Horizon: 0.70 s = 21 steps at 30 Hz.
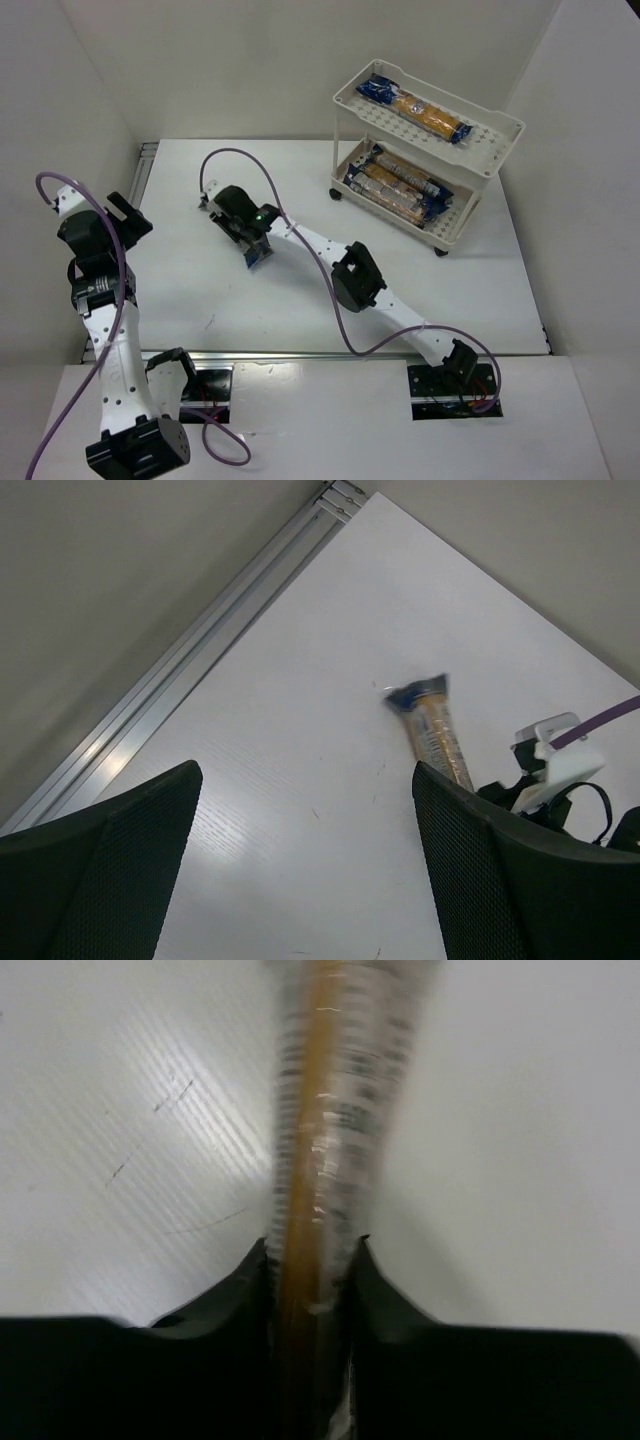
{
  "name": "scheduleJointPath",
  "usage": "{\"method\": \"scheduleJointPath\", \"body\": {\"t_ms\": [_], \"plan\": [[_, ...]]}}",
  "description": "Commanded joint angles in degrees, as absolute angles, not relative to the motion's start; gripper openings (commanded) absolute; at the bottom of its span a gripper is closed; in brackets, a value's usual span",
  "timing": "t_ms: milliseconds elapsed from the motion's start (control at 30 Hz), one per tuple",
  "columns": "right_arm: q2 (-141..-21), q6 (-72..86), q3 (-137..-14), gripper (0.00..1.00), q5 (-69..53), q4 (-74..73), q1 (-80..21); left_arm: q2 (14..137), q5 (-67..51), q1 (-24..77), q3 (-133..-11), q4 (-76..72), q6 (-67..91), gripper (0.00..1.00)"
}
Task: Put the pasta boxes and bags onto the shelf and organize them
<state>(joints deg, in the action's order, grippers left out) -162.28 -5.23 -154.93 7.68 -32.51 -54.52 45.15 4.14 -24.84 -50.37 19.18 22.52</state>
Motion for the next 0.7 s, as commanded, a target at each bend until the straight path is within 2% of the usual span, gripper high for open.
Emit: {"method": "scheduleJointPath", "body": {"t_ms": [0, 33, 267, 667], "plan": [[-162.6, -5.9, -155.1, 0.07, 4.8, -34.6, -55.6, 45.0, 3.7, -25.2, -52.8, 16.2, 22.1, 0.93], [-161.8, -6.5, -154.6, 0.0, 4.3, -35.2, -55.6, 45.0, 3.7, -25.2, -52.8, 16.2, 22.1, 0.93], [-150.0, -13.7, -158.5, 0.0, 2.5, -36.7, -55.6, 44.4, 3.2, -25.2, -52.8, 14.8, 22.1, 0.94], [-125.3, -37.3, -158.3, 0.0, 18.1, -31.6, -55.6, 40.3, 1.0, -22.9, -52.3, 13.7, 23.1, 0.94]]}}
